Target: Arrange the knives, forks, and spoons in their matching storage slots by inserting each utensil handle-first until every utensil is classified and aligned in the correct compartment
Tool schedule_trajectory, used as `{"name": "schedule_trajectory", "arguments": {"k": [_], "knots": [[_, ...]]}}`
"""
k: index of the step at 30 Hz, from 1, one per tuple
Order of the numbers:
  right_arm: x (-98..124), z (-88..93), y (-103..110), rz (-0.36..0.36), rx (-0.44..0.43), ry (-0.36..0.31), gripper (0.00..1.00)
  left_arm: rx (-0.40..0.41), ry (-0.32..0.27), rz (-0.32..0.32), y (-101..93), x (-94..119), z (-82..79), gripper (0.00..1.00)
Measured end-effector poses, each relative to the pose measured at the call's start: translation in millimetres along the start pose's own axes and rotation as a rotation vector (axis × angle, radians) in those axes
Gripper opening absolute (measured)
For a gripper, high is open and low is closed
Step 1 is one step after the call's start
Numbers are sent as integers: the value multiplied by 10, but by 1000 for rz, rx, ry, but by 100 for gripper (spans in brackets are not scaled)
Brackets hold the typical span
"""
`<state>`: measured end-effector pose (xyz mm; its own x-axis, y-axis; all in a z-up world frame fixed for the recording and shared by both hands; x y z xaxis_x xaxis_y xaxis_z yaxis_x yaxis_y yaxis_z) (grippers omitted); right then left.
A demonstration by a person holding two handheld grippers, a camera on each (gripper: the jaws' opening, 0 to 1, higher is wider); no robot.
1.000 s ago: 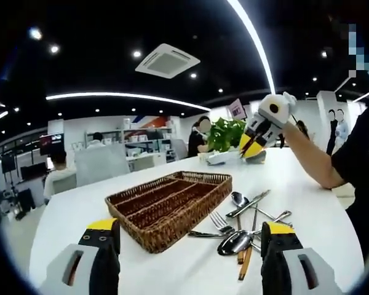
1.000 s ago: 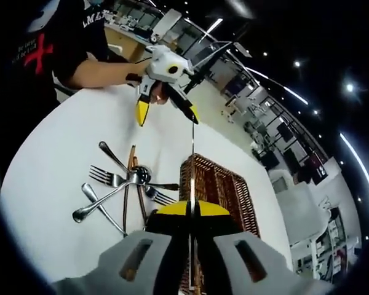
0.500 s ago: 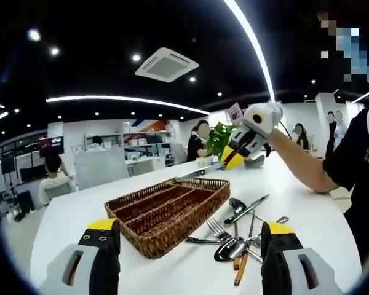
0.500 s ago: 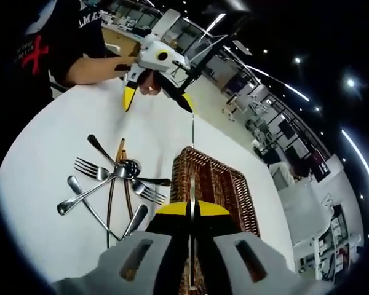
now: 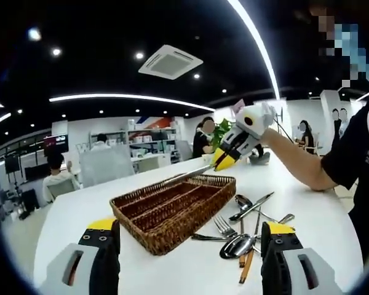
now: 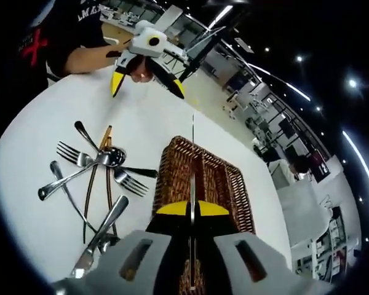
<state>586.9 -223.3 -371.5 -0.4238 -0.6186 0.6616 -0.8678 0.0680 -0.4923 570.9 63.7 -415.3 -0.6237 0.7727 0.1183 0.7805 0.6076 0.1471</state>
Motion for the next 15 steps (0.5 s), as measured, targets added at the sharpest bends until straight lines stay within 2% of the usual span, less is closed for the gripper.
{"name": "schedule_trajectory", "arguments": {"k": [2,10,15], "knots": [[-33,5,-34,-5,5,-2,1,22,-9,0,3,4,-15,100],[-142,92,-170,-5,17,20,1,8,-16,-2,-8,3,-27,100],[-216,134,-227,-8,16,34,1,27,-19,-13,-2,-20,-20,100]]}}
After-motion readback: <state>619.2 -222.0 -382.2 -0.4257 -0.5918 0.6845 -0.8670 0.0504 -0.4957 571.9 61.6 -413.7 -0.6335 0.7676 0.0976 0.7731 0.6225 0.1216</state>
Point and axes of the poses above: the point that each gripper's makers call its tool centre point, and the gripper's own axes: x roughly backward along the fingers, y roughly to its left, z roughly out of its underside, the point moved 8 cm from there along x, roughly backward along the fingers, and after that the axes turned 13 degrees about -z, right-handed, at the moved point
